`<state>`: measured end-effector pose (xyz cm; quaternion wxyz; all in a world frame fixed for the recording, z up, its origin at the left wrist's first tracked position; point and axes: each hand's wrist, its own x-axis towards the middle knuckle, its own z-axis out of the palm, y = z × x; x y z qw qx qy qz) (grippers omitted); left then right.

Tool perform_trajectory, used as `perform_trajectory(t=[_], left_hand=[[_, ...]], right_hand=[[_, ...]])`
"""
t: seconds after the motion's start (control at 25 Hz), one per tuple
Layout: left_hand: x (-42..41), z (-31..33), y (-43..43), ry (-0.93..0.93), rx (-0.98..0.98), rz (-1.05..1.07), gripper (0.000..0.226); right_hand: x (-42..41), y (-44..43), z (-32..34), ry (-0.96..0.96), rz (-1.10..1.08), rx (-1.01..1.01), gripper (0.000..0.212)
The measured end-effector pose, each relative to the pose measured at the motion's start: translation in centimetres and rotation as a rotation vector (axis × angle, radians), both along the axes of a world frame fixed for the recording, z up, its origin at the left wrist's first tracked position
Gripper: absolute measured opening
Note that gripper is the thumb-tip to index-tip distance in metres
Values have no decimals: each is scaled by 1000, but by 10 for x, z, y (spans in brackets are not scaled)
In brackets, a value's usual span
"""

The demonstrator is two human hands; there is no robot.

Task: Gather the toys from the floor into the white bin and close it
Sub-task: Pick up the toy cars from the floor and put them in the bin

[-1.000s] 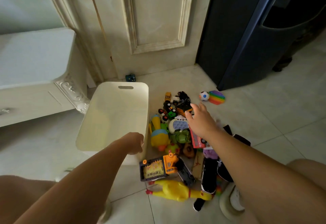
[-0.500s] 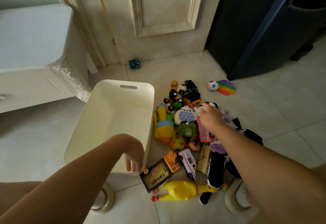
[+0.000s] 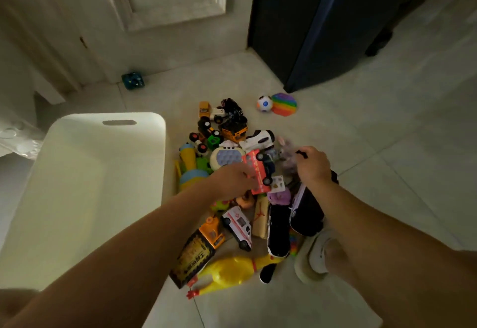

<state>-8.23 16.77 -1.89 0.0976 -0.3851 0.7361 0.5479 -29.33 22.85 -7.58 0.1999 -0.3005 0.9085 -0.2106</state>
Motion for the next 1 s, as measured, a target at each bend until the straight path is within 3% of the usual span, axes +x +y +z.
perform_trajectory(t=[0.08, 0.16, 0.28, 0.44, 0.64, 0.76, 0.84, 0.92, 1.0], left_hand=[[-20, -21, 7, -24, 55, 31, 28], [-34, -40, 13, -14, 127, 75, 37], [-55, -54, 19, -8, 219, 95, 40], [-74, -62, 24, -26, 204, 100, 41], [-70, -53, 21, 12, 230, 109, 40], [-61, -29, 12, 90, 249, 157, 25], [-46, -7, 6, 145, 292, 316, 22], [-24, 12, -4, 195, 295, 527, 51], [5, 26, -14, 274, 269, 650, 74]], right_hand=[[-16, 22, -13, 41, -85, 155, 55], [-23, 42, -26, -60, -161, 259, 82], [-24, 58, -46, -255, -260, 193, 103], [-15, 58, -64, -220, -268, 170, 116], [-16, 55, -40, -74, -317, -20, 104], [-7, 36, 5, -10, -267, -195, 99], [12, 17, 39, -129, -201, -387, 94], [42, 1, 65, -417, -142, -624, 82], [74, -15, 83, -713, -88, -700, 67]])
